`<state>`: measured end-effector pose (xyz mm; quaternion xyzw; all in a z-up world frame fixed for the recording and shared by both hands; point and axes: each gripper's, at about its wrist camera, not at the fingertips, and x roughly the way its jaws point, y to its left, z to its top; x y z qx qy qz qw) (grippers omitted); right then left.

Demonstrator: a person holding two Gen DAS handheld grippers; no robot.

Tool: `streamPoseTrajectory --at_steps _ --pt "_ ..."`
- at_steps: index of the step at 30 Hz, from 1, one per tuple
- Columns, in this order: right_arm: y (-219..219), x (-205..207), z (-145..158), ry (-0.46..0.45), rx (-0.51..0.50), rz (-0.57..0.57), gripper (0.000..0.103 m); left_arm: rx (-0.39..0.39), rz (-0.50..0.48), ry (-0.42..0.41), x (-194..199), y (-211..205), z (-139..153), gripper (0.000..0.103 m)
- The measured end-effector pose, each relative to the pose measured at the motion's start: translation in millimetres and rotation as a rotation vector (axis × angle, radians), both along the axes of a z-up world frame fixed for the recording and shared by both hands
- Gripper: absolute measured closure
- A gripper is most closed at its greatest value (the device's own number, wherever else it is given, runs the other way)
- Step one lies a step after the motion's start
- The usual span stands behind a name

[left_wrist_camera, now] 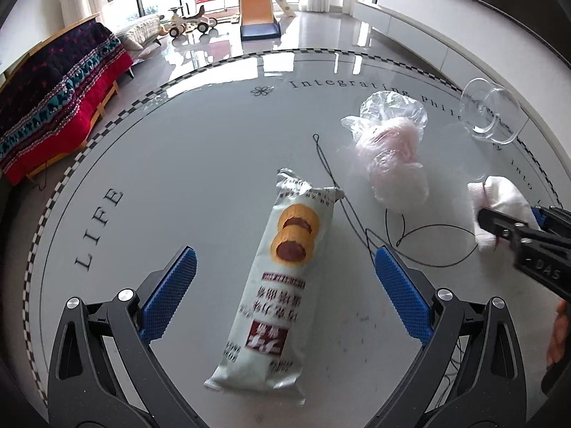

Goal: Collect trash
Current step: 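Grasp the cookie packet with the left tool while the right tool grasps the white cloth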

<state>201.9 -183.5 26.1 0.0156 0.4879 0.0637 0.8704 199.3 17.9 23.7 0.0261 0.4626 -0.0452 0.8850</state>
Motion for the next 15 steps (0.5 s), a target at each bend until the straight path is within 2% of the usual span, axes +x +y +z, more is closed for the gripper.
streamPoseTrajectory --at_steps 1,3,4,6,8,15 --pt "-2 -2 0 0.007 0.017 0.007 0.076 -0.003 -0.004 0.003 1 -1 -2 0.007" --pt "-3 -7 1 0.011 0.037 0.014 0.079 -0.006 -0.007 0.025 2 -4 -6 0.017" --pt "-4 -11 1 0.015 0.057 0.021 0.08 -0.001 -0.004 0.041 2 -6 -9 0.025" --pt "-7 -16 6 0.019 0.091 0.028 0.08 0.008 -0.009 0.019 -2 -8 -8 0.04" --pt "-9 -23 9 0.018 0.123 0.035 0.08 0.014 -0.006 0.014 -5 -9 -5 0.066" --pt "-11 -52 26 -0.004 0.153 0.07 0.08 -0.026 -0.01 0.034 -20 -6 0 0.068"
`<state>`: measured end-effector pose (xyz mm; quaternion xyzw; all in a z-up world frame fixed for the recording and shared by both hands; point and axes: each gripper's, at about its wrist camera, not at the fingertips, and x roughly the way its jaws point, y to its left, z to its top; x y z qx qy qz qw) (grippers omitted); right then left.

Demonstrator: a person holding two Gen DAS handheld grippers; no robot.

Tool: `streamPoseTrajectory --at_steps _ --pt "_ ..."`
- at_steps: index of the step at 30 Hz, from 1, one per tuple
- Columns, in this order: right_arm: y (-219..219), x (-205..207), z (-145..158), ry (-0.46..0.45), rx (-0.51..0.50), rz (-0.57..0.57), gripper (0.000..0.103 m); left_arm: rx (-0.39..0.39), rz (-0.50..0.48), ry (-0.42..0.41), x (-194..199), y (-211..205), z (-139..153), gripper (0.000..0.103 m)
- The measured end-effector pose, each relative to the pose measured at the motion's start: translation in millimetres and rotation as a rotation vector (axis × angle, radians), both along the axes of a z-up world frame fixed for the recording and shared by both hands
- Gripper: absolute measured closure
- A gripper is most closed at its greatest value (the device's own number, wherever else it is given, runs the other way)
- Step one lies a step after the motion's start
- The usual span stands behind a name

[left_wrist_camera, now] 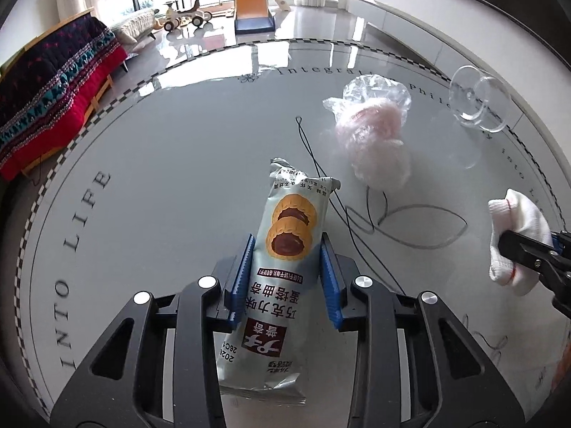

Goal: Collect trash
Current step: 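Grasp the cookie packet with the left tool while the right tool grasps the white cloth, then carry cookie packet and white cloth over the black bin and open both tools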

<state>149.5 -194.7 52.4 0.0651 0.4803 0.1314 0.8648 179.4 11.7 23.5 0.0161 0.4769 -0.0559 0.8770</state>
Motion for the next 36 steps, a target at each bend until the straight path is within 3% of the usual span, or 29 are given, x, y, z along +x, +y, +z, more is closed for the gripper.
streamPoseTrajectory --at_steps 10,21,36 --pt "22 -47 24 -0.019 0.014 0.036 0.08 -0.057 0.01 0.01 -48 3 4 0.068" --pt "54 -106 50 -0.056 0.029 0.112 0.08 -0.098 0.036 -0.038 -120 18 25 0.068" --pt "125 -179 54 -0.048 0.062 0.303 0.08 -0.129 0.14 -0.102 -207 77 39 0.068"
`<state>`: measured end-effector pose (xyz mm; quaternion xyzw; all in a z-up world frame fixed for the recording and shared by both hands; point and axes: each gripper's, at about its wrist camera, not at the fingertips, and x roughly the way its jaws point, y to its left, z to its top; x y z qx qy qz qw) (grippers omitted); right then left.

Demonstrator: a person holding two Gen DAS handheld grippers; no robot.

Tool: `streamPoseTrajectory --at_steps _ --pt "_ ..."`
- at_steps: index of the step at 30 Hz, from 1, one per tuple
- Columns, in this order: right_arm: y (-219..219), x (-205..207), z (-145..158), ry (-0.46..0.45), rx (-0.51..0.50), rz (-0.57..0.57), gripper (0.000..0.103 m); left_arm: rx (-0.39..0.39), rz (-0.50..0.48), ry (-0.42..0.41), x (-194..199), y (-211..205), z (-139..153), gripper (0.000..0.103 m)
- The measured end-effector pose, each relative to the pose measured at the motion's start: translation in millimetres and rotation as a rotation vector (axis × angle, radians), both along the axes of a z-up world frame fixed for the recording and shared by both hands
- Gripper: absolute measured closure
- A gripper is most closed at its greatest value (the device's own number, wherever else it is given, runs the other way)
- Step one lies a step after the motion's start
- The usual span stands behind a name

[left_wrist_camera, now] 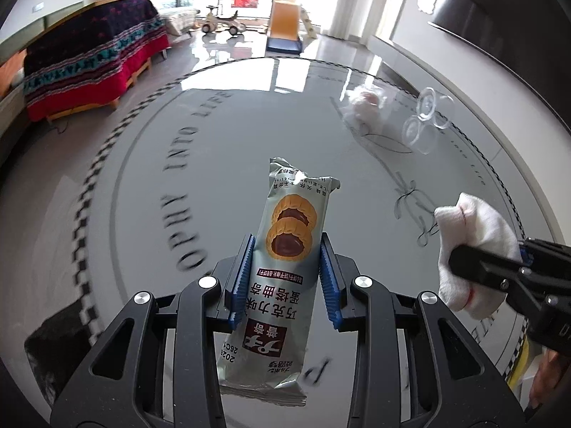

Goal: Collect trash
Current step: 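Carry cookie packet and white cloth over the black bin and open both tools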

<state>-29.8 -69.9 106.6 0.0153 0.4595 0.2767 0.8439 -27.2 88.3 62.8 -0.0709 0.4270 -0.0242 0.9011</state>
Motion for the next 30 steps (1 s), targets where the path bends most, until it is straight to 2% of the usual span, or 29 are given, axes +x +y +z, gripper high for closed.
streamPoseTrajectory --at_steps 11,23,30 --pt "81 -47 -13 0.037 0.027 0.179 0.08 -0.022 0.166 -0.028 -77 67 -3 0.069" --pt "195 -124 -32 0.055 -0.042 0.481 0.08 -0.029 0.419 0.016 -184 152 -32 0.069" --pt "269 -167 -53 0.125 -0.084 0.65 0.08 -0.058 0.603 0.053 -250 202 -57 0.069"
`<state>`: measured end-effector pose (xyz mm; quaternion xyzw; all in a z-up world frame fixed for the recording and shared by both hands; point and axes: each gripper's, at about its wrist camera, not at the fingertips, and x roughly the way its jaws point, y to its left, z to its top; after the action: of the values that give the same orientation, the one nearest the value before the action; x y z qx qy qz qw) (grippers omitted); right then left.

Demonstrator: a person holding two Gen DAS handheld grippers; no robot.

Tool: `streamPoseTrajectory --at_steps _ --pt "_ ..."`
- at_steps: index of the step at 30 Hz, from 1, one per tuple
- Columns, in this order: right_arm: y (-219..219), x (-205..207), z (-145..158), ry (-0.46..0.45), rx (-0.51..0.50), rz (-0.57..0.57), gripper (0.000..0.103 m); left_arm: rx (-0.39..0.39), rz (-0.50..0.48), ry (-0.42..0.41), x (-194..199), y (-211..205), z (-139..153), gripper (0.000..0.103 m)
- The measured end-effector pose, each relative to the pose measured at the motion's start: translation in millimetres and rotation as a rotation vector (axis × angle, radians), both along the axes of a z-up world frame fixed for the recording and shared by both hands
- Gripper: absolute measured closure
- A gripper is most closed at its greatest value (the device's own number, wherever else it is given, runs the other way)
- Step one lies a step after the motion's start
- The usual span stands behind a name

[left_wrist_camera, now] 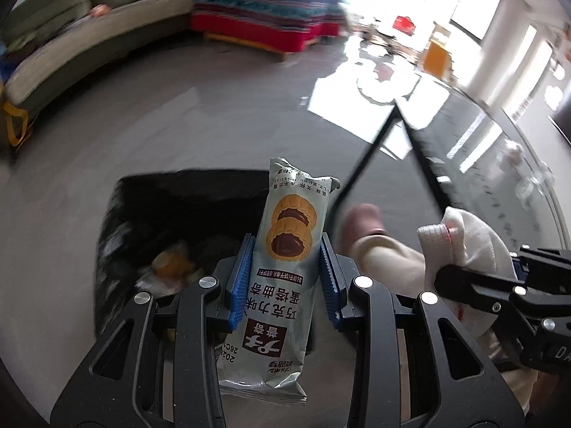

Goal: Collect trash
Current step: 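Carry cookie packet and white cloth over the black bin and open both tools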

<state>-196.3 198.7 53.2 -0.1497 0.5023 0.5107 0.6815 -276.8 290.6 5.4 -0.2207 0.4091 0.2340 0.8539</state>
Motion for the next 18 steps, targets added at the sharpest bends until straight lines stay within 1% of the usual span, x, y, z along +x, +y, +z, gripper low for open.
streamPoseTrajectory --at_steps 4,6,7,8,9,10,11,13,15,18 --pt "28 -15 -12 0.013 -0.037 0.049 0.079 -0.014 0.103 0.029 -25 28 -12 0.068" --pt "44 -23 -16 0.016 -0.043 0.073 0.076 -0.019 0.148 0.038 -35 40 -16 0.067" --pt "49 -25 -18 0.021 -0.044 0.086 0.063 -0.02 0.165 0.041 -41 46 -18 0.065" --pt "58 -27 -21 0.024 -0.06 0.104 0.039 -0.024 0.185 0.044 -44 51 -18 0.054" --pt "67 -29 -23 0.01 -0.08 0.109 0.033 -0.024 0.198 0.048 -45 54 -17 0.039" --pt "73 -32 -23 -0.012 -0.082 0.104 0.032 -0.016 0.217 0.052 -47 60 -16 0.005" --pt "74 -32 -22 -0.04 -0.078 0.095 0.032 0.012 0.252 0.048 -52 63 -11 0.006" --pt "71 -32 -22 -0.041 -0.069 0.093 0.032 0.035 0.292 0.04 -57 67 -7 0.006" --pt "69 -31 -21 -0.027 -0.062 0.085 0.032 0.021 0.314 0.026 -62 72 -5 0.006" --pt "63 -25 -21 -0.026 -0.055 0.078 0.032 0.006 0.316 0.025 -62 73 -5 0.006"
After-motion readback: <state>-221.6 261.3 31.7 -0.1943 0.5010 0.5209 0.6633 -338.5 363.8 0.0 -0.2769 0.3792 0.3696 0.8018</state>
